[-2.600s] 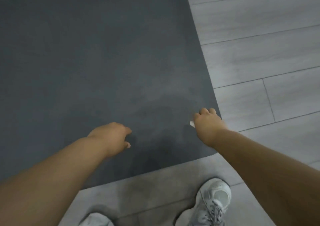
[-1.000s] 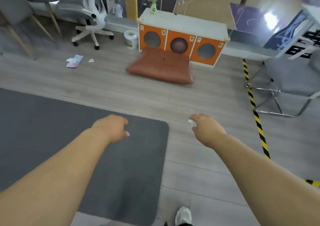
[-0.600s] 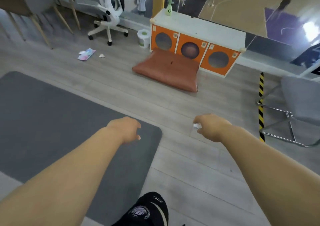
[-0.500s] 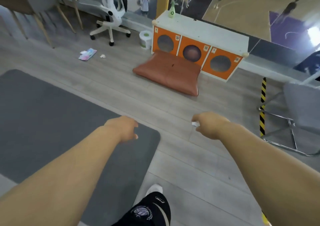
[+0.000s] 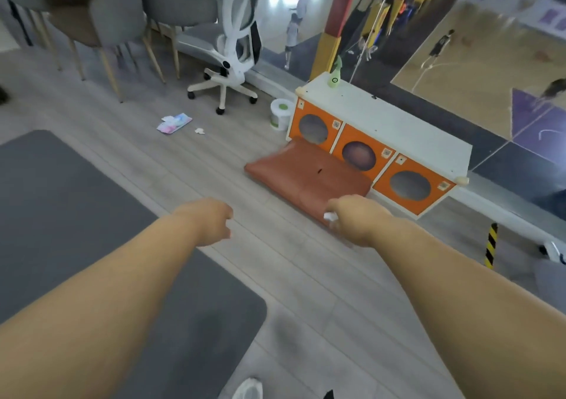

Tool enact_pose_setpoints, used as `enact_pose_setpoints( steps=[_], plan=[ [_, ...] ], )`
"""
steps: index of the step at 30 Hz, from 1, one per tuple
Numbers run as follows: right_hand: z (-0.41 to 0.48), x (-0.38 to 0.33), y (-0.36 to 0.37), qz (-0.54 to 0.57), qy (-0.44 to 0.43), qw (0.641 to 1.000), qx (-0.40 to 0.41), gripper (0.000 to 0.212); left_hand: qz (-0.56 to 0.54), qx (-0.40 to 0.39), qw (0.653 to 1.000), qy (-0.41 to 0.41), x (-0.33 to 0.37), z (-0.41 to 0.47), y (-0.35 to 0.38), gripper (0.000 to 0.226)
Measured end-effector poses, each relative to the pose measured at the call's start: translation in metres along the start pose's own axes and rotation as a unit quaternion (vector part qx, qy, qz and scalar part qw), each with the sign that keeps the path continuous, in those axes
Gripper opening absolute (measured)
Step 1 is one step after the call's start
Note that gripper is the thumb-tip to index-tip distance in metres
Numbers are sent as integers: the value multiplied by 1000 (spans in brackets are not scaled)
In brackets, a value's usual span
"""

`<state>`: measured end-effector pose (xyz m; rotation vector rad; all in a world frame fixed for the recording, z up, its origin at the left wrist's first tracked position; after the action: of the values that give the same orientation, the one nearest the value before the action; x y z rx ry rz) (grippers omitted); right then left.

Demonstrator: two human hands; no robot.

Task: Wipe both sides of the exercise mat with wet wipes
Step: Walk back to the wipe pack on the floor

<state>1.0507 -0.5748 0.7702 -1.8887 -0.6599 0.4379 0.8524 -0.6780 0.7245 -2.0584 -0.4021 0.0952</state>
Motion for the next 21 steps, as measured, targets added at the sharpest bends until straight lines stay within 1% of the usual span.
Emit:
enact_pose_setpoints(
  steps=[4,7,10,16,19,21],
  plan=[
    [59,14,-22,-8,-32,999,-1,29,-18,2,999,-28,-3,39,-22,54],
    [106,21,-31,-13,-68,997,-34,26,-35,-6,998,-58,-7,71,-34,55],
    [157,31,-48,-21,-109,993,-44,26,-57,-9,994,-89,-11,108,-52,56],
    [262,49,-95,-40,-171,982,-67,30,-123,7,978,-170,-22,176,-92,56],
    [312,46,-115,-69,-204,975,-63,30,-142,16,969,-202,-30,203,-104,56],
    [343,39,-123,-81,-218,970,-66,32,-146,6,965,-219,-37,217,-107,56]
  ],
)
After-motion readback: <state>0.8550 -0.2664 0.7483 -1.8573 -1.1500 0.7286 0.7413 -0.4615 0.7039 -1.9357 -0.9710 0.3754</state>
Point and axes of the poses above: each hand's wrist, its own z-axis towards the middle knuckle, its own y-axis out of the palm, x = y × z, the point moved 10 cm from there along z, towards the middle knuckle, and after that the axes turned 4 degrees about x, right-handed, at the moved point
